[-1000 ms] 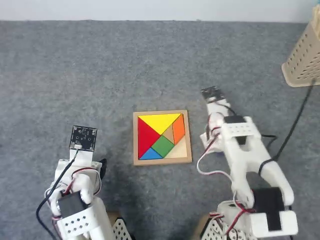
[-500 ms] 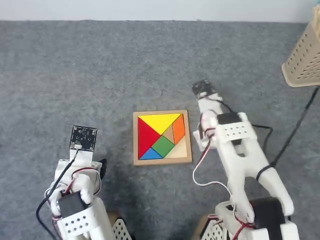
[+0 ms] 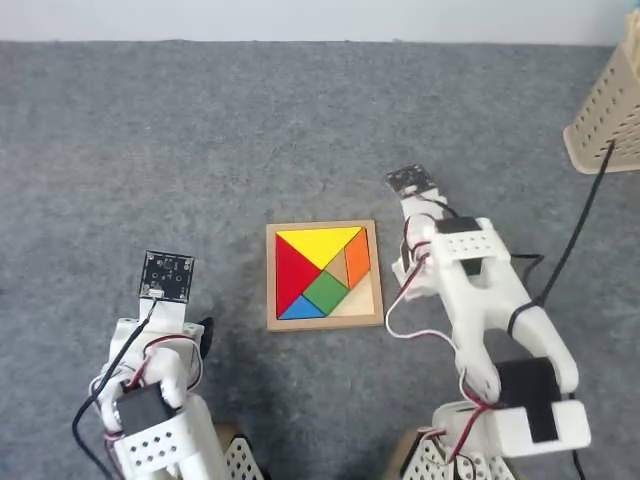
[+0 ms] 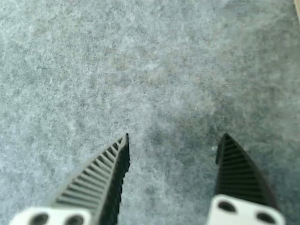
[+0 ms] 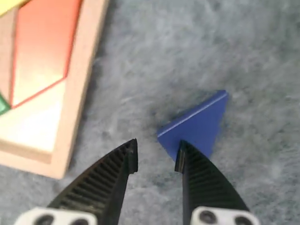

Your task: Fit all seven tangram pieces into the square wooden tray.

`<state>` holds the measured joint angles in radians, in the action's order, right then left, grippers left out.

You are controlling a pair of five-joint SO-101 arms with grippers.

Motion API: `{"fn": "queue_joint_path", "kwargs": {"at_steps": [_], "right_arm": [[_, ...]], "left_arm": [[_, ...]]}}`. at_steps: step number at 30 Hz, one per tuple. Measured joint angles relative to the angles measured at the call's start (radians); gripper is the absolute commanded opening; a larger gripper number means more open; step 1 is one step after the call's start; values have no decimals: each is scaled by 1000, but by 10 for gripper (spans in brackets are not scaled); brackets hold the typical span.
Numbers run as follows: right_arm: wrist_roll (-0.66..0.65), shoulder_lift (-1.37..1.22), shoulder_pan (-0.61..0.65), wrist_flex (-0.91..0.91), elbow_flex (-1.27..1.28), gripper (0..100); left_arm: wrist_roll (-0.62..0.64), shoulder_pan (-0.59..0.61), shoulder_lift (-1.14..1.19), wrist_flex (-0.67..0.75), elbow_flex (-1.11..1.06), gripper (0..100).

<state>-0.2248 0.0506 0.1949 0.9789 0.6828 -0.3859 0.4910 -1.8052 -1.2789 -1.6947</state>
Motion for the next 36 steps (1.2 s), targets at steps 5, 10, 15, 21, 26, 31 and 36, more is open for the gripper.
{"fn": "queue_joint_path", "kwargs": {"at_steps": [5, 10, 15, 21, 26, 31, 36], "right_arm": [[0, -35, -23, 0, -35, 228], [-3, -48, -25, 0, -41, 248], [-3, -51, -40, 0, -41, 243], [-3, -23, -60, 20, -52, 243], [-81, 29, -61, 48, -54, 243], [-110, -8, -69, 49, -54, 243], [-115, -100, -80, 44, -109, 243]], "left_arm": [[0, 0, 0, 0, 0, 280], [0, 0, 0, 0, 0, 280], [0, 0, 0, 0, 0, 280], [0, 0, 0, 0, 0, 280], [0, 0, 0, 0, 0, 280], [0, 0, 0, 0, 0, 280], [0, 0, 0, 0, 0, 280]]}}
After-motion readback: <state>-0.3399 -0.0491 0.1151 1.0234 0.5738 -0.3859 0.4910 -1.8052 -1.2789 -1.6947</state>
